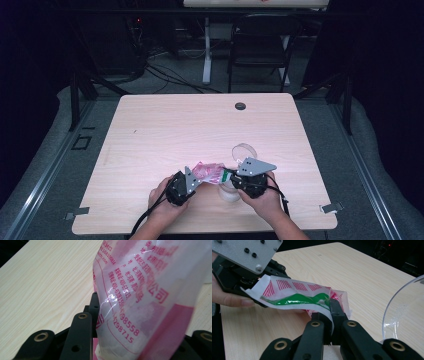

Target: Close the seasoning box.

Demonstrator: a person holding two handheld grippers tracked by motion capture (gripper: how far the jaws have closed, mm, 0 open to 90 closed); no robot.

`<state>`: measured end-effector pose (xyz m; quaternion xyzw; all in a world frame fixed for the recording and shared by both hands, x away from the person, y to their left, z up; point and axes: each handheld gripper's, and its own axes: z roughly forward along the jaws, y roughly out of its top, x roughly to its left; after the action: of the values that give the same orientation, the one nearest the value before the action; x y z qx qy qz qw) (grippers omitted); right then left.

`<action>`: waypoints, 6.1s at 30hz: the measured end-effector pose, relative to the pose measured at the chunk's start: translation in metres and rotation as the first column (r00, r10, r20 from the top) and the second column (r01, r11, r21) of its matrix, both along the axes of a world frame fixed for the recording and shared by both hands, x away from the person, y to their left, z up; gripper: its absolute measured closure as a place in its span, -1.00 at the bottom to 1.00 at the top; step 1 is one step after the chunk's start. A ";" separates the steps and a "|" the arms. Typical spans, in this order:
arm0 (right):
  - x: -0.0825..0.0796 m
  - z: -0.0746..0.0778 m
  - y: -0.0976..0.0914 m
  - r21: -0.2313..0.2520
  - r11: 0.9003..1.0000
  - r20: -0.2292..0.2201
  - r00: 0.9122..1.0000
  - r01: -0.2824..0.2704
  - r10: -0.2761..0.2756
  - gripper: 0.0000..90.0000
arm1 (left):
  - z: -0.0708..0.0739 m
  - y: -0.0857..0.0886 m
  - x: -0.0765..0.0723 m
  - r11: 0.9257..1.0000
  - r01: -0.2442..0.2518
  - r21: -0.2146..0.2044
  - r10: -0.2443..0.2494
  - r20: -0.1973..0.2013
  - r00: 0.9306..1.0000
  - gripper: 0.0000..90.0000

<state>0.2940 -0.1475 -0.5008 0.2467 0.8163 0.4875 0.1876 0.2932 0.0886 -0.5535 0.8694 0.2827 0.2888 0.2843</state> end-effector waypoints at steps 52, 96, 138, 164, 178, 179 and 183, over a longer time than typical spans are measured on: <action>-0.008 0.016 -0.020 0.178 0.984 0.059 0.998 0.012 -0.023 0.17 | 0.003 0.042 0.026 0.946 -0.100 -0.309 0.043 -0.185 0.982 0.70; -0.006 0.035 -0.049 0.184 0.979 0.079 0.992 0.086 -0.102 0.24 | 0.017 0.184 0.046 0.806 -0.471 -0.360 0.435 -0.181 0.882 0.71; 0.000 0.039 -0.070 0.183 0.955 0.059 0.967 0.234 -0.248 0.15 | 0.017 0.166 0.039 0.831 -0.405 -0.382 0.377 -0.149 0.914 -0.27; -0.011 0.028 -0.044 0.060 0.987 0.118 0.981 0.147 -0.154 0.42 | 0.027 0.107 0.025 0.901 -0.223 -0.371 0.197 -0.108 0.974 -0.28; -0.025 0.013 -0.015 -0.062 0.992 0.193 0.976 0.112 -0.098 0.16 | 0.026 0.086 0.024 0.925 -0.162 -0.345 0.130 -0.114 0.985 -0.29; -0.026 0.012 -0.014 -0.069 0.991 0.200 0.975 0.112 -0.097 0.14 | 0.026 0.085 0.024 0.926 -0.161 -0.342 0.130 -0.114 0.985 -0.29; -0.028 0.010 -0.009 -0.091 0.990 0.208 0.975 0.104 -0.084 0.11 | 0.028 0.081 0.021 0.934 -0.149 -0.324 0.124 -0.098 0.987 -0.28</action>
<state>0.2665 -0.1565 -0.4910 0.2241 0.8038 0.4588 0.3052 0.3146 0.1694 -0.5259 0.7980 0.3974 0.2229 0.3944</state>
